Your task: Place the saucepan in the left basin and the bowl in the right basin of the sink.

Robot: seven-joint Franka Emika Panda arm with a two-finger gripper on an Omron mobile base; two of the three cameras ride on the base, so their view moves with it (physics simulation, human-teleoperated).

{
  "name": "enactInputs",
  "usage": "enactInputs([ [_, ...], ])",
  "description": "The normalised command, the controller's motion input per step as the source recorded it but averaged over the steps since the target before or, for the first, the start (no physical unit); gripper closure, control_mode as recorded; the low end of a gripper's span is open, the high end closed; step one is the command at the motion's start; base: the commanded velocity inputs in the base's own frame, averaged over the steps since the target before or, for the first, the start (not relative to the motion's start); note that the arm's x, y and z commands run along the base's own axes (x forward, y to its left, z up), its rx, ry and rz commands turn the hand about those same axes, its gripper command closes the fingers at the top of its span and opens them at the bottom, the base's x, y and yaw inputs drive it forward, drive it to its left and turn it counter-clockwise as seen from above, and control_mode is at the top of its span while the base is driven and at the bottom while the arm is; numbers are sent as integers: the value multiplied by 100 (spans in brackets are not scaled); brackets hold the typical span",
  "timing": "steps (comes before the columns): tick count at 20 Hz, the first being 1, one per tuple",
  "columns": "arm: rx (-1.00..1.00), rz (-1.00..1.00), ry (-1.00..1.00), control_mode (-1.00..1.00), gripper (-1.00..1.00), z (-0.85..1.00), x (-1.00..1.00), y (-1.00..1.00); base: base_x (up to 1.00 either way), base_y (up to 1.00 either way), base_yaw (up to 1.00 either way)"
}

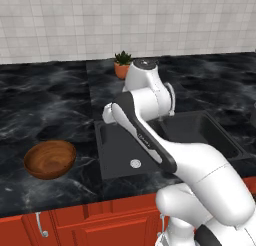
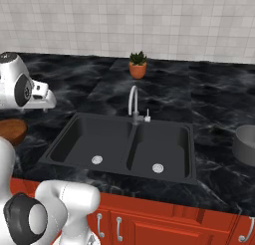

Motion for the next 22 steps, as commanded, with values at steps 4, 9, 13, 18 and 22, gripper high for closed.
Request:
enactInputs([
  [4, 3, 0, 8, -100, -100, -10, 0, 36, 0, 0, 0],
  [9, 3, 1, 8, -100, -100, -12, 0, 35, 0, 0, 0],
  [13, 7, 3, 12, -100, -100, -14, 0, 32, 0, 0, 0],
  [18, 7, 7, 11, -100, -100, -21, 3, 28, 0, 0, 0],
  [22, 6, 6, 9, -100, -100, -27, 4, 29, 0, 0, 0],
])
